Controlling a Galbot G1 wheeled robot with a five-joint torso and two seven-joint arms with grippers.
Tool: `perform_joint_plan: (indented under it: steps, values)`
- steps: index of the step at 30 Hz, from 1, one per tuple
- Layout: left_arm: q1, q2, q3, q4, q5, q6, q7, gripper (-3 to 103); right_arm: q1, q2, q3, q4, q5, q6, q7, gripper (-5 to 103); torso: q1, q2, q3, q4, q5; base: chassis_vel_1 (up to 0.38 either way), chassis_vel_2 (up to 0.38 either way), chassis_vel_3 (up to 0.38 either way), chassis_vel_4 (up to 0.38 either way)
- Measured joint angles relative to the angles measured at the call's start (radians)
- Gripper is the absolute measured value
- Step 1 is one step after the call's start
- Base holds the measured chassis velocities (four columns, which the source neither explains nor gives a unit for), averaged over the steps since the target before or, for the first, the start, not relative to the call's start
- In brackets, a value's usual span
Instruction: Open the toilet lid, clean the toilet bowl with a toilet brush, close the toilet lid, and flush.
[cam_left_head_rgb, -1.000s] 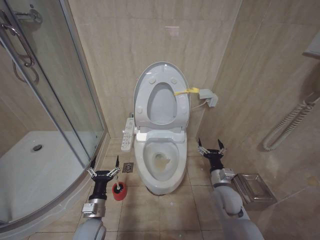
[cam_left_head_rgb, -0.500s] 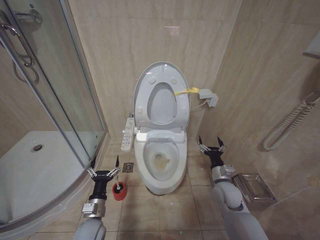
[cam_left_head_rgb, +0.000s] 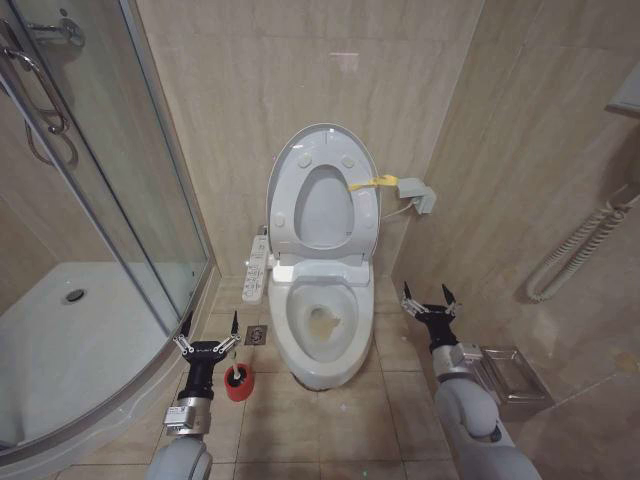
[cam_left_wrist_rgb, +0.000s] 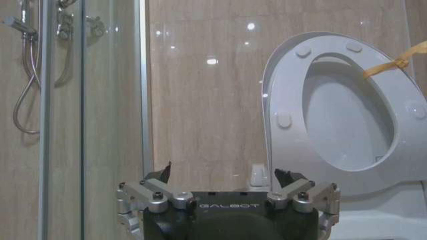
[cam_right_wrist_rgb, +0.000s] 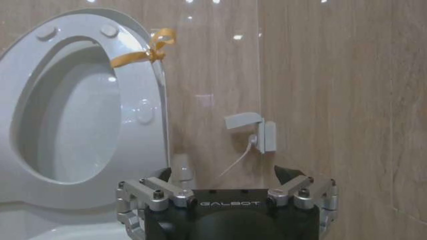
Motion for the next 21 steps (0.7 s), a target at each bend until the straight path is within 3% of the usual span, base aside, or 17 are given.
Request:
perform_joint_plan:
  steps: [21]
  values:
    - [0.0,0.0,0.0,0.0,0.0,0.0,0.0,100,-0.023,0.015,-0.003,0.018,-0.027,0.002,-0.003,100,0.0,0.0,0.0,0.0,0.0,0.0,0.0,0.0,0.0]
